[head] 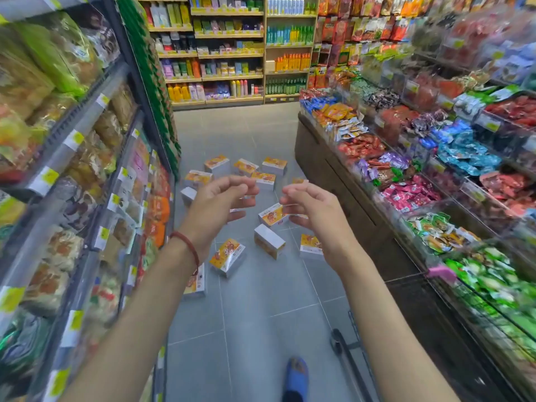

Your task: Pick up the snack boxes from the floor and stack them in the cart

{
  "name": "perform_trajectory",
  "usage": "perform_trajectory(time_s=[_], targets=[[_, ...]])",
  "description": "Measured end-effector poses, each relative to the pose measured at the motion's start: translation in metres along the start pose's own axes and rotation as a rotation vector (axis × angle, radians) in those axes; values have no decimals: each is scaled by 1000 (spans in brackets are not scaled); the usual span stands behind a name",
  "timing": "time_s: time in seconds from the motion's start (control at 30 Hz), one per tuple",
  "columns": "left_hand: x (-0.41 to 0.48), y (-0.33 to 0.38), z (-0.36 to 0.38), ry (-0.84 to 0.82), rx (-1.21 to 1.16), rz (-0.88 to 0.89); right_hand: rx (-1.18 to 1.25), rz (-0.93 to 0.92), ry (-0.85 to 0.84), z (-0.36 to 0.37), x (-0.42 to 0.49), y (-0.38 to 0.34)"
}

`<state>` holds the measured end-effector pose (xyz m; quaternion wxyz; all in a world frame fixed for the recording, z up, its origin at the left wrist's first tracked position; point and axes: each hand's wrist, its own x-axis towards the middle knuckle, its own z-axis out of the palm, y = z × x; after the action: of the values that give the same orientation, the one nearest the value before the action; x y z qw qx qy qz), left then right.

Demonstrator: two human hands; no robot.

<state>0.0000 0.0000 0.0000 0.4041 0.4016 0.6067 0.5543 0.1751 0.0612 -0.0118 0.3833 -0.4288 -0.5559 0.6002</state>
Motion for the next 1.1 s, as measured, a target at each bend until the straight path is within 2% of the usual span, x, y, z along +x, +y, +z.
perform_trajectory(time_s=[0.2, 0.67, 1.1], targets=[[90, -17, 9, -33, 6, -51, -17, 40, 37, -11, 87, 18], [381, -59, 61, -89, 46, -276, 52, 243, 129, -47, 356, 52], [637, -157, 52, -231, 33, -562, 77, 495, 331, -34, 577, 139]])
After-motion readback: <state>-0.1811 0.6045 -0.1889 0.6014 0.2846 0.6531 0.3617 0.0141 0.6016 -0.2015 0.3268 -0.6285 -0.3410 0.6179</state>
